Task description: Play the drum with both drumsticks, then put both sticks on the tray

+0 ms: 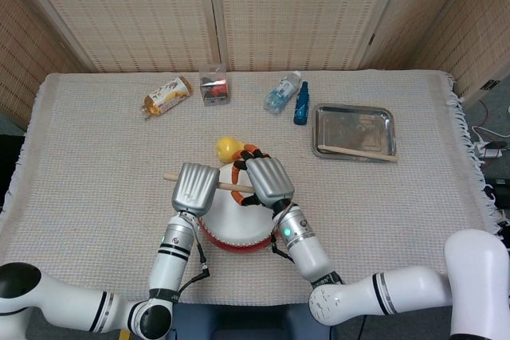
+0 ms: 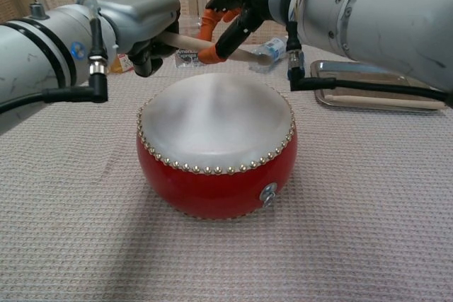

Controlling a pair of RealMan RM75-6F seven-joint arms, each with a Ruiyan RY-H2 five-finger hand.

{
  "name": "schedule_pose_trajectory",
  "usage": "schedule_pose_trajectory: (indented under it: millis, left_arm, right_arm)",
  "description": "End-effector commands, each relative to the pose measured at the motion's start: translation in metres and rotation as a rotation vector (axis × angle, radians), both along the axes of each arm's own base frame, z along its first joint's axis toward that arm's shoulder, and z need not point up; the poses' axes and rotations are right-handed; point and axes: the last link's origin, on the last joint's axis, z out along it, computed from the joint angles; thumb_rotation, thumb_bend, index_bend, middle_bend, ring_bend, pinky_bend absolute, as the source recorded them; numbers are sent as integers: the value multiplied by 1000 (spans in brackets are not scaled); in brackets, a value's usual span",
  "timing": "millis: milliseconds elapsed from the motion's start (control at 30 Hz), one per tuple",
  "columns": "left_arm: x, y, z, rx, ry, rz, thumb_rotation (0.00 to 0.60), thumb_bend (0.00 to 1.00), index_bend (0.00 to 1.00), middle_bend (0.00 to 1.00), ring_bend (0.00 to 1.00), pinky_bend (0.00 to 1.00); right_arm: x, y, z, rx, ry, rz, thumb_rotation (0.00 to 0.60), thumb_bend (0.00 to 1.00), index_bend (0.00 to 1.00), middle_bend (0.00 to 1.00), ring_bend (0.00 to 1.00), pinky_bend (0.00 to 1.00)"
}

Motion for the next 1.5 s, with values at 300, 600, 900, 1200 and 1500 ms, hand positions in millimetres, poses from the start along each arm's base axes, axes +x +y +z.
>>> schedule_pose_trajectory:
  millis: [300, 600, 900, 1200, 1500]
  left_arm:
    - [1, -1, -1, 12, 15, -22, 600, 588, 1000, 1000, 1000, 1000]
    - [1, -1, 0, 15, 18, -30, 600, 585, 926, 1000, 996, 1000]
    - [0, -2, 1, 20, 18, -37, 600, 583, 839, 1000, 982, 1000]
    - [-2, -1, 2, 31, 17, -35, 600, 472, 633, 915, 894, 1000]
    - [-3, 0, 3, 37, 12, -37, 600, 388, 537, 865, 847, 1000]
  right_arm:
    - [0, -2, -1, -12, -16, -2, 600, 468, 699, 288, 149, 315]
    - [0, -3, -2, -15, -37, -3, 600, 533, 771, 362, 234, 397]
    - [1, -3, -4, 4, -103, -18, 600, 578, 827, 461, 346, 509]
    - [-3, -6, -5, 28, -168, -51, 600, 597, 851, 483, 369, 535]
    - [-4, -10, -7, 48, -214, -80, 600, 610, 881, 505, 388, 559]
